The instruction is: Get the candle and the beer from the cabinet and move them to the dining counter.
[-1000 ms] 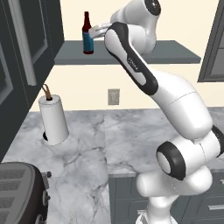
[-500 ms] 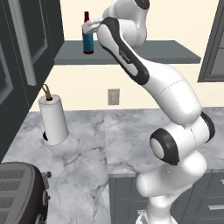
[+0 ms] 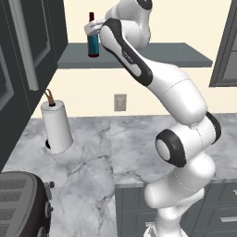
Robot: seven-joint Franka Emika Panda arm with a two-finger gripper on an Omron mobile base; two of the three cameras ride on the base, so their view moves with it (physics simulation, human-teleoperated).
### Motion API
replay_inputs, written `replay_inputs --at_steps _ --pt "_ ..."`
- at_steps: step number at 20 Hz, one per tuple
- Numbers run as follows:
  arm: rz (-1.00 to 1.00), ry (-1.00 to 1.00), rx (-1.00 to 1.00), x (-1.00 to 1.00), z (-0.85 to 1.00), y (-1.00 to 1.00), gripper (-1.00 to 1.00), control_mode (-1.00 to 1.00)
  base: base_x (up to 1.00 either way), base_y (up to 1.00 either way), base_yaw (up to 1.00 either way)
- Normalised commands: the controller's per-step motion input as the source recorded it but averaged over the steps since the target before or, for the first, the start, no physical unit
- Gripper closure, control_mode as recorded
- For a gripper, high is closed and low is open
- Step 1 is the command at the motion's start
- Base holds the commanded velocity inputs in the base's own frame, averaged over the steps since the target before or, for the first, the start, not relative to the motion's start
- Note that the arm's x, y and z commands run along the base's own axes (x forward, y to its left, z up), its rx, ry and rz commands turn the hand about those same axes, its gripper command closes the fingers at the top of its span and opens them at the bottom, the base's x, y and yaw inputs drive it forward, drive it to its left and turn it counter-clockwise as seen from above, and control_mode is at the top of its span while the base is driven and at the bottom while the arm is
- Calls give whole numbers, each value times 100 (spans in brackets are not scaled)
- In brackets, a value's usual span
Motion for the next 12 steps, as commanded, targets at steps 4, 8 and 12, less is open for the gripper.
replay_inputs --at_steps 4,8,12 --pt "0 0 0 33 -4 3 -100 -100 0 0 0" --pt "0 0 0 31 -4 13 -100 -100 0 0 0" --pt "0 0 0 22 -2 9 -100 -100 0 0 0"
